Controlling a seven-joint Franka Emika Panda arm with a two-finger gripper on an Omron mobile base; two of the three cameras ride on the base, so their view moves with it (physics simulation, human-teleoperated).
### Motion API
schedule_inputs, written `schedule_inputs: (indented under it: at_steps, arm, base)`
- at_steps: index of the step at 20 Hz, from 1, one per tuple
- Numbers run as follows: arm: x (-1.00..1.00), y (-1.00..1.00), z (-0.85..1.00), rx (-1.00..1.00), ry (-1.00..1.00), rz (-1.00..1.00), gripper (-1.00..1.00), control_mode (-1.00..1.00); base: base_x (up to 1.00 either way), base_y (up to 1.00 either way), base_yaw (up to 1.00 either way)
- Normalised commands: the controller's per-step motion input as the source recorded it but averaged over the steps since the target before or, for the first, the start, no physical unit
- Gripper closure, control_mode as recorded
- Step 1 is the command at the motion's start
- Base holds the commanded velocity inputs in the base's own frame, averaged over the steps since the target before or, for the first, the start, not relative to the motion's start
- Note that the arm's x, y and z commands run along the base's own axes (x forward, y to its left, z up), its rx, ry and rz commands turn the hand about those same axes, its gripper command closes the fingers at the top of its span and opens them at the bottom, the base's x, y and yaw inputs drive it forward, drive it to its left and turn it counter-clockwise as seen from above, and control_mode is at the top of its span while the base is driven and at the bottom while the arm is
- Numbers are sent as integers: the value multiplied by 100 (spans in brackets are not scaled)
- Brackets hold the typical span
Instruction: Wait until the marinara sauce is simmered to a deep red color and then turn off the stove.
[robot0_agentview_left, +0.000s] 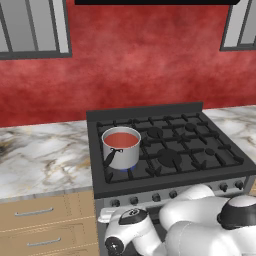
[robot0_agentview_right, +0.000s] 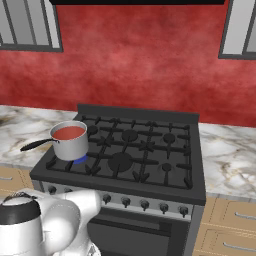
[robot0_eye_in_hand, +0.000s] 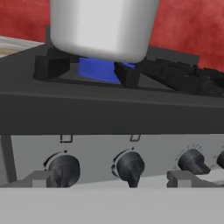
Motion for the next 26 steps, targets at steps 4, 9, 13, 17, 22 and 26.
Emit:
schedule_inputs:
  at_steps: [4, 9, 13, 17, 22, 26]
  arm:
    - [9, 0, -12, 0, 0, 1, -100, -100]
    - [3, 0, -18, 0, 0, 2, -100, -100]
    - [6, 0, -22, 0, 0, 3, -100, -100]
    - [8, 0, -14, 0, 0, 5, -100, -100]
    - [1, 0, 0, 0, 0, 2, -100, -100]
    - [0, 0, 0, 0, 0, 1, -100, -100]
  base:
    - [0, 0, 0]
    - [0, 0, 0]
    - [0, 0, 0]
    - [0, 0, 0]
    - [0, 0, 0]
    - [0, 0, 0]
